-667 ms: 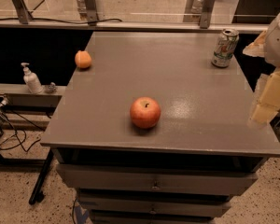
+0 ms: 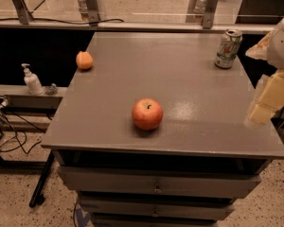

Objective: Move apple near orange

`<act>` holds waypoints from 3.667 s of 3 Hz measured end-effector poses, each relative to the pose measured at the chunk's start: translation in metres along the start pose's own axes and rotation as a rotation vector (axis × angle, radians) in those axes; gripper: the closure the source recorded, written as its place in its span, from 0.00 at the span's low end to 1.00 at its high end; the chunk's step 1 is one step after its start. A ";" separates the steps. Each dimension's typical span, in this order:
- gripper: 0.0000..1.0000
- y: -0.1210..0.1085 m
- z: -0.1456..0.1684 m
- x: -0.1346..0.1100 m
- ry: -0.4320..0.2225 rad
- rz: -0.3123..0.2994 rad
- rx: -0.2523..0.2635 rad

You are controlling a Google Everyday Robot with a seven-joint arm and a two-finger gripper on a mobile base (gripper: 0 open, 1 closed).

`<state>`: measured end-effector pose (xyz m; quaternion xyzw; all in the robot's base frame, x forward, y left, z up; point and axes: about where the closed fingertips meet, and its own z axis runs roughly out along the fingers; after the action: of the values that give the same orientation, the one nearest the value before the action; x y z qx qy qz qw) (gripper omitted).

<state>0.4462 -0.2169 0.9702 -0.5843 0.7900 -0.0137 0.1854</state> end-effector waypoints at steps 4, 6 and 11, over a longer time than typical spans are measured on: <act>0.00 0.025 0.080 -0.104 -0.467 0.125 -0.144; 0.00 0.041 0.123 -0.142 -0.606 0.140 -0.199; 0.92 0.020 0.143 -0.149 -0.732 0.092 -0.128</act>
Offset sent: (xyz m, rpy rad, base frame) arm 0.0226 0.0992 -0.0457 0.4724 -0.0040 0.0323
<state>0.5091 -0.0442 0.8731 -0.5249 0.6960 0.2538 0.4191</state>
